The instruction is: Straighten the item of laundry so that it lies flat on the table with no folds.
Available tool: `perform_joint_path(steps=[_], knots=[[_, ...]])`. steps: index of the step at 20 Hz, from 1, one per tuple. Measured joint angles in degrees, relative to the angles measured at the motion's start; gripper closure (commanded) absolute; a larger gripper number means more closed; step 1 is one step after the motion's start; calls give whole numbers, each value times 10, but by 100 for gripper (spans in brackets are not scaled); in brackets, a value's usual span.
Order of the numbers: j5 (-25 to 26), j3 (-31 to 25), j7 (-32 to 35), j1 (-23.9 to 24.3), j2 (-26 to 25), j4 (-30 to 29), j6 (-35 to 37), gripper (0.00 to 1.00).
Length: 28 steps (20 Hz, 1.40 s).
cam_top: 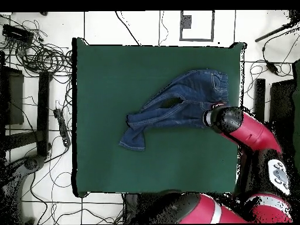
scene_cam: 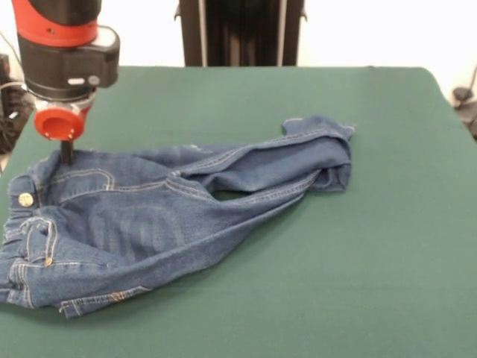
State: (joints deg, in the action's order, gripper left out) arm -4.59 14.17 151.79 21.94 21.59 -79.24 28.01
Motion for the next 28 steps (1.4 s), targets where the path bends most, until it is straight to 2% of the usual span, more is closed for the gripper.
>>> perform_joint_path(steps=[9, 28], knots=[[19, 0, 0, 13, 19, -16, 0, 100], [18, 0, 0, 20, 1, -19, 0, 100]])
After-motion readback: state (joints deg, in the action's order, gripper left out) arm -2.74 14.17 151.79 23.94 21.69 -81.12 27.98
